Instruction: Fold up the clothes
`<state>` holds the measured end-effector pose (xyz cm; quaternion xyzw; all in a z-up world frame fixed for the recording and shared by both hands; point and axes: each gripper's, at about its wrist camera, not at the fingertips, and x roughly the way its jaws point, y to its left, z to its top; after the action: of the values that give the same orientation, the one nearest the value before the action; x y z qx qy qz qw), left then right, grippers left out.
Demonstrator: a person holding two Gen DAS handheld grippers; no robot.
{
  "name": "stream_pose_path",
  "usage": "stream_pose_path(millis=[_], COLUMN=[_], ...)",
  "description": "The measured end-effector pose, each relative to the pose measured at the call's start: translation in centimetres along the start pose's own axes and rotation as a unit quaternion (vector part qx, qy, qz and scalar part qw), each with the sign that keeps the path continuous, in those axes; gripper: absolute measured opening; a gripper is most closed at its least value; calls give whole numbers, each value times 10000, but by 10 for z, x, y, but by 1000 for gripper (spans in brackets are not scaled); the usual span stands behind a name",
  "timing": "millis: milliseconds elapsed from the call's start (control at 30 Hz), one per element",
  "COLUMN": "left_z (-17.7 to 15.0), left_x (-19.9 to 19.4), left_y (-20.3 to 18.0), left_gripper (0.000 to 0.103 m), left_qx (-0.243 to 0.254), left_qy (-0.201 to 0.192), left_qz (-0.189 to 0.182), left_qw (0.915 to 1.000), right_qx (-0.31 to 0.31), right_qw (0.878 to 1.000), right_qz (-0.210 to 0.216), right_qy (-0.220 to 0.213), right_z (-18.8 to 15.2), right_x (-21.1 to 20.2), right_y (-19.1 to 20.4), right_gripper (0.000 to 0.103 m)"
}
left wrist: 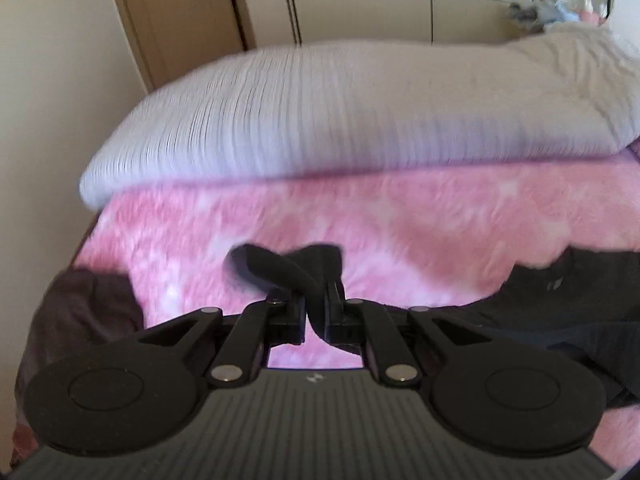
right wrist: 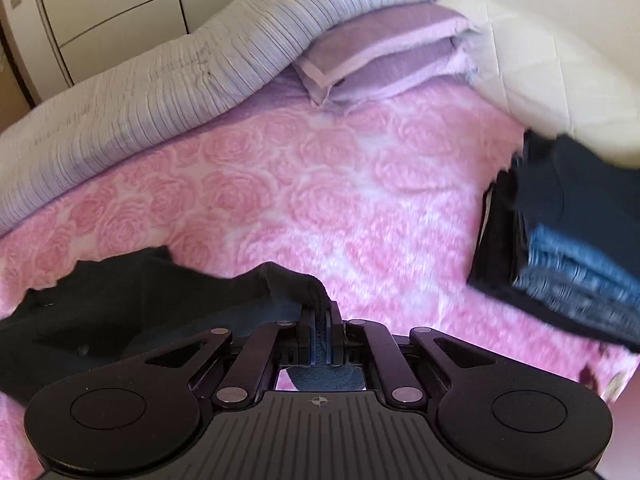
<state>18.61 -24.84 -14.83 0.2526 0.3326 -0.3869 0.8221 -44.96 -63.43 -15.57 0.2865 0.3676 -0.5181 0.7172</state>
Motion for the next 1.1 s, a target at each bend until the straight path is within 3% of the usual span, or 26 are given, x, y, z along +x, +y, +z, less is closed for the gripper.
stream_pose_path(millis=[200,367,433,533,600,667,700,767,833,900,933,967,1033,1067,1100], left_z=[-25,-33,-35,-40,-48,-60,-68,-85,-103,-122,-134,-147,-179,-195,-207], left_x=[38,55,52,36,21,0,-9,-25,-34,-41,-44,-45,-37,-33,-25], left_y=[35,24,8,-29,-63,-114,-145,-210,-277,-345,-379,-405,-441,-458,-469], left_gripper=[7,8,13,34,35,38,42,47,53,56,58,59,60,59,46], left_qx=[-54,160,287,662,1075,1673,1986,2594,3073,3504,3801,4162,5137,5624,5986], left_qy=[331,648,709,753,681,522,457,346,233,117,14,-126,-407,-545,-572], left_qz=[39,42,67,231,228,-78,-428,-1293,-2085,-2846,-3155,-3308,-3098,-2939,-2725], left_qw=[9994,9978,9970,9947,9916,9845,9781,9565,9282,8923,8695,8469,7990,7709,7511], right_qx=[-406,-764,-887,-1129,-1242,-1259,-1258,-1268,-1239,-1069,-1041,-1154,-1528,-1748,-1928], right_qw=[9961,9842,9779,9673,9679,9789,9836,9893,9920,9923,9901,9865,9767,9712,9670], right_qz=[-696,-1522,-1842,-2257,-2170,-1579,-1264,-714,-203,351,616,786,1058,1154,1188], right_qy=[-365,-479,-445,-259,-268,-319,-286,-124,137,516,718,857,1071,1134,1167], right_z=[45,68,73,70,60,43,33,12,-12,-35,-47,-56,-71,-79,-84], right_x=[-9,12,25,55,64,65,66,70,77,85,89,92,95,96,98], right_y=[3,-22,-32,-40,-33,-23,-17,-6,6,13,17,22,31,35,38], right_gripper=[3,3,3,12,41,46,47,48,48,49,49,50,51,52,54])
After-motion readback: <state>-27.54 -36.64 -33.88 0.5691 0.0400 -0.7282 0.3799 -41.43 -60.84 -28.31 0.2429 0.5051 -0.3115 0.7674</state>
